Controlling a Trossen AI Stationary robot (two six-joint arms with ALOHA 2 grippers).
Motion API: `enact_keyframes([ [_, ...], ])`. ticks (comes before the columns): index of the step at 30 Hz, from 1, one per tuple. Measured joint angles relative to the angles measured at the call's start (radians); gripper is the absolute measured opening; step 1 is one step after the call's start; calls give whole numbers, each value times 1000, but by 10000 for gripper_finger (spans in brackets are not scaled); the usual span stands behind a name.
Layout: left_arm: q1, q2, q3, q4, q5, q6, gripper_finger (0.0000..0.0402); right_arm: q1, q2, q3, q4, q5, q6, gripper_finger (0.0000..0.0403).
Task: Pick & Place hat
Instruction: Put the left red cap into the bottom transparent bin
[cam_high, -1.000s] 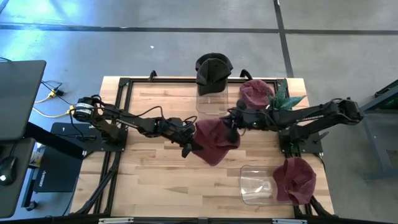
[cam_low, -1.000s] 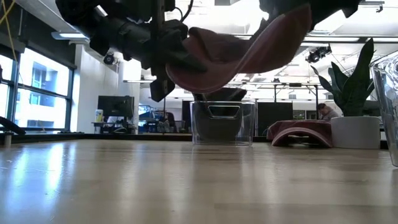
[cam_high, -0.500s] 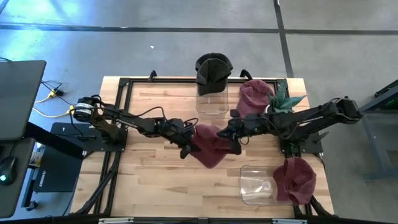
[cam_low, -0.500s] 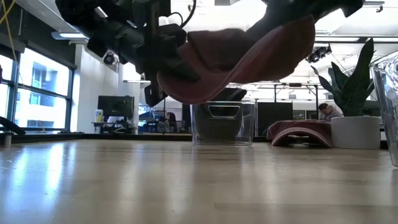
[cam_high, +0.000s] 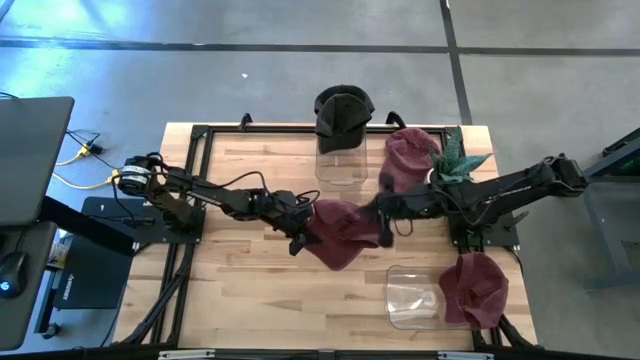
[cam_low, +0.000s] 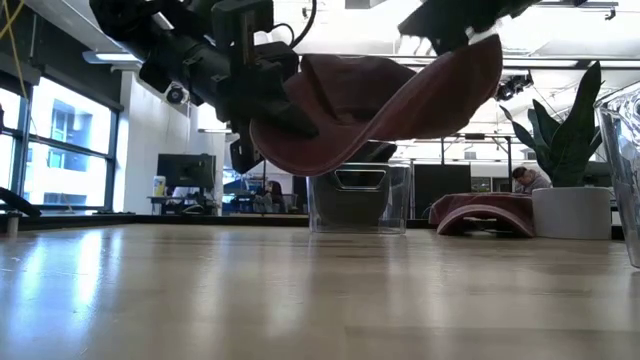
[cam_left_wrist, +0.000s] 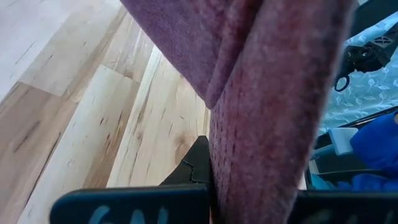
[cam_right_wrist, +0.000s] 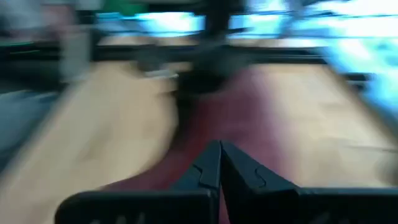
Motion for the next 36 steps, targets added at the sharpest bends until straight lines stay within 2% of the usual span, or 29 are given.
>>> enact_keyframes([
  [1, 0, 0, 0, 2, -4, 0, 1, 1, 6, 0, 1, -75, 0, 1],
  [3, 0, 0, 0, 7, -10, 0, 1, 2, 22, 0, 2, -158, 7, 2],
  [8, 0, 0, 0, 8, 9, 18, 1, -31, 93, 0, -5, -158, -15, 1],
  [11, 0, 0, 0, 7, 18, 35, 1, -83, 135, 0, 12, -78, -13, 2],
  [15, -1, 0, 0, 8, 47, 59, 1, -148, 164, 0, 41, 103, 27, 1],
  [17, -7, 0, 0, 8, 46, 74, 1, -162, 166, 0, 40, 131, 39, 3],
  [24, -6, 0, 0, 6, 25, 83, 1, -134, 117, 0, 18, -67, 9, 1],
  [32, -6, 0, 0, -12, 38, 82, 1, -74, 37, 0, -130, -70, 23, 1],
  [36, -6, 0, 0, -13, 38, 82, 1, -71, 55, 0, -264, -197, 18, 1],
])
